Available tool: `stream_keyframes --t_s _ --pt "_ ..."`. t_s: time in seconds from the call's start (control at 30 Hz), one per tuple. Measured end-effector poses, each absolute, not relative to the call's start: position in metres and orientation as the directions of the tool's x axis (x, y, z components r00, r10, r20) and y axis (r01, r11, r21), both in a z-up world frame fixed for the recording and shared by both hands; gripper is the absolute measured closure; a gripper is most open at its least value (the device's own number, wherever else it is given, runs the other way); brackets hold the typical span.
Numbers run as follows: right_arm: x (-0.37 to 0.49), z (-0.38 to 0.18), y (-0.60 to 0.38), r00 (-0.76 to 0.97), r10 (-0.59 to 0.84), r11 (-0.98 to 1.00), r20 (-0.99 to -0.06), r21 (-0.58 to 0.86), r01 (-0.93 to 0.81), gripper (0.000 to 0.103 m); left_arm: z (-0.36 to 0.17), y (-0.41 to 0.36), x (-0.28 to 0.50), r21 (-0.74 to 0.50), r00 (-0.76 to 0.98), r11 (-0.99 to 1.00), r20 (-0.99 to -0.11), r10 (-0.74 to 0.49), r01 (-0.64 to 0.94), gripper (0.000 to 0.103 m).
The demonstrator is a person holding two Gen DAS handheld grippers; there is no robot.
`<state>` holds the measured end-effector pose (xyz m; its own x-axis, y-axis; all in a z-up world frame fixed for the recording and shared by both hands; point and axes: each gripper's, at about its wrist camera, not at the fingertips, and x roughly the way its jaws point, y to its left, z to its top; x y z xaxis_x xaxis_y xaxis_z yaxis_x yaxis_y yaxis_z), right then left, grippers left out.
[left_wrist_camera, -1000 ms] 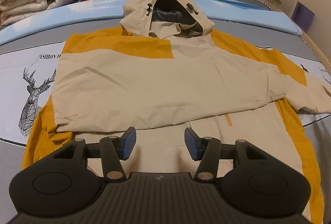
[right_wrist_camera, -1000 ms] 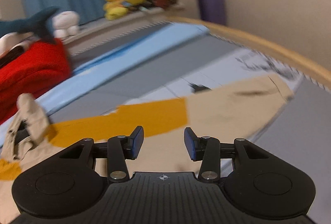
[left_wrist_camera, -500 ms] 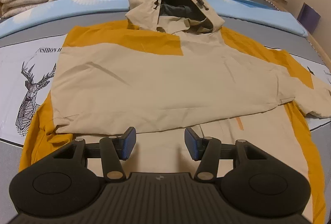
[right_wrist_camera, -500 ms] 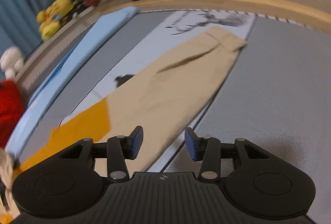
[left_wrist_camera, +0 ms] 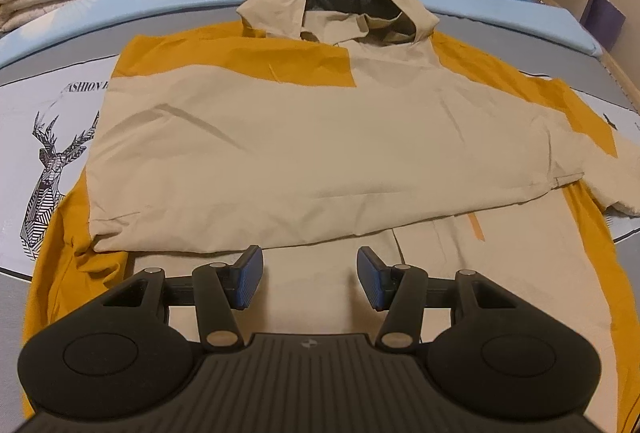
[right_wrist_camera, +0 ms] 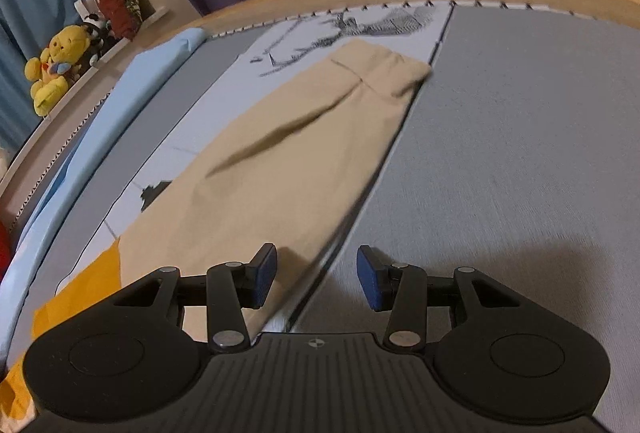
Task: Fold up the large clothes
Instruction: 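Move the right gripper to the cuff of the other beige sleeve, then close the right gripper on the sleeve cuff, then fold the held sleeve across the jacket body with the right gripper and release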
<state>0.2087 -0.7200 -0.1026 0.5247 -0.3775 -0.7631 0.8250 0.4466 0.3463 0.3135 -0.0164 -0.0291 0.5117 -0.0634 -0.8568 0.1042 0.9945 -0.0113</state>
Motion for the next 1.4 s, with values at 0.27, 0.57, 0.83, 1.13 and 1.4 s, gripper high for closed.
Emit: stream_keyframes --t_s 0.27,0.57,0.83,1.13,1.4 --pt "0.217 -0.107 -0.735 0.546 -0.408 0.425 -0.732 0.377 0.823 0.057 -0.034 -0.019 0.319 -0.006 0.506 0.995 -0.861 -0.058 0.103 0.046" --pt "0.219 -0.114 -0.742 0.563 -0.475 0.366 -0.676 0.430 0.825 0.095 -0.027 -0.009 0.320 -0.009 0.514 0.995 -0.856 -0.057 0.096 0.046" --pt "0.266 -0.025 -0.679 0.575 -0.629 0.518 -0.522 0.270 0.812 0.100 0.002 0.030 0.323 -0.053 0.556 0.998 -0.829 -0.057 0.023 0.046" --pt "0.328 0.090 -0.379 0.932 0.023 0.989 -0.363 0.142 0.031 0.100 0.043 0.114 0.325 -0.140 0.614 0.979 -0.789 -0.020 -0.148 0.045" --pt "0.287 0.056 -0.213 0.620 0.462 0.886 -0.634 0.352 -0.301 0.083 0.047 0.149 0.319 -0.189 0.605 0.962 -0.795 -0.033 -0.196 0.044"
